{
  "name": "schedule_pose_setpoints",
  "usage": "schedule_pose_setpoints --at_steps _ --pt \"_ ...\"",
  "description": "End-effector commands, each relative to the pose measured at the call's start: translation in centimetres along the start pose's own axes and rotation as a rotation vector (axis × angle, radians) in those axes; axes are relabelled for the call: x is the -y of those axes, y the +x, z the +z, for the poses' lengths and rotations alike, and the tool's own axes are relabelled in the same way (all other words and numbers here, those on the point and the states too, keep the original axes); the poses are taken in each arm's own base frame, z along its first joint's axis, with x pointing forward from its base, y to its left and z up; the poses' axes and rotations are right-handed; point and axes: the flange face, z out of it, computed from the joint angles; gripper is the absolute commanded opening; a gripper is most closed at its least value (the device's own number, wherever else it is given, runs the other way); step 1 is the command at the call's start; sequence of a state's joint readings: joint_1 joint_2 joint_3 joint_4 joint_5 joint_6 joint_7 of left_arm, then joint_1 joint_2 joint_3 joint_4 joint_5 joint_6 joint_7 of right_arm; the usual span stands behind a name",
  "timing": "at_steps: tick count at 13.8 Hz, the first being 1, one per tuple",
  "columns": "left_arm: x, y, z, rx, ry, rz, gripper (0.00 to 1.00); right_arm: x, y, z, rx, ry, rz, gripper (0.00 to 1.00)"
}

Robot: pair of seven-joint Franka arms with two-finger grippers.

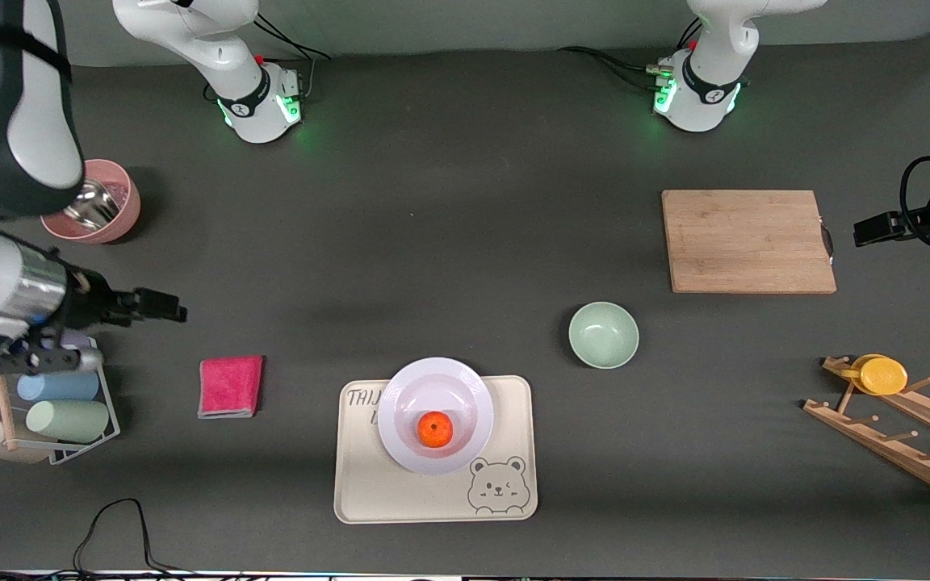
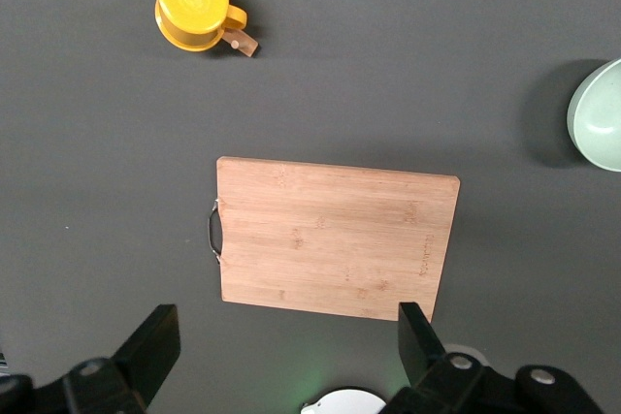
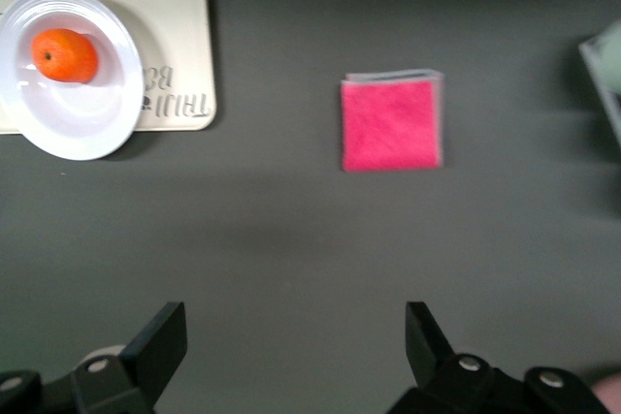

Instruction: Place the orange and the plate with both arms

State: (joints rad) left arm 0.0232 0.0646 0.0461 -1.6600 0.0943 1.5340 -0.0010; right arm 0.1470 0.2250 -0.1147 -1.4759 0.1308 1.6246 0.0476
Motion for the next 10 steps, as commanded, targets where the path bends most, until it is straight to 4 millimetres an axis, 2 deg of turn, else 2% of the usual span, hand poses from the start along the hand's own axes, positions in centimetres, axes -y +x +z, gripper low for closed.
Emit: schedule_pose_setpoints --at_steps 1,3,4,5,6,7,10 --pt "0.9 -1.3 -2.1 -0.027 -0.009 -0.002 1.0 -0.2 -3.5 -2.3 -0.016 -0.063 0.031 1.0" --pt "0.9 -2.1 -3.4 -0.056 -0.024 -0.021 1.0 -1.5 -4.2 -3.5 -0.02 -0.06 0.051 1.0" --pt "1.2 -3.4 -4.7 -0.084 -0.028 -0.013 1.0 -2.0 -4.2 -3.8 -0.024 -0.06 0.056 1.0" --pt "1.1 -4.8 -4.9 -0.103 -0.045 -0.013 1.0 -2.5 -4.3 -3.9 -0.025 -0.06 0.059 1.0" --pt "1.1 -6.2 -5.6 -0.134 -0.062 -0.022 1.0 -3.7 -4.3 -4.2 -0.025 -0.062 0.078 1.0" --pt "1.1 -6.8 -5.5 -0.137 -0.065 -0.022 1.0 -4.4 -4.4 -4.3 -0.023 -0.061 0.088 1.0" --pt "1.1 -7.2 -5.8 -0.131 -0.067 -0.023 1.0 -4.6 -4.4 -4.3 -0.023 -0.062 0.093 1.0"
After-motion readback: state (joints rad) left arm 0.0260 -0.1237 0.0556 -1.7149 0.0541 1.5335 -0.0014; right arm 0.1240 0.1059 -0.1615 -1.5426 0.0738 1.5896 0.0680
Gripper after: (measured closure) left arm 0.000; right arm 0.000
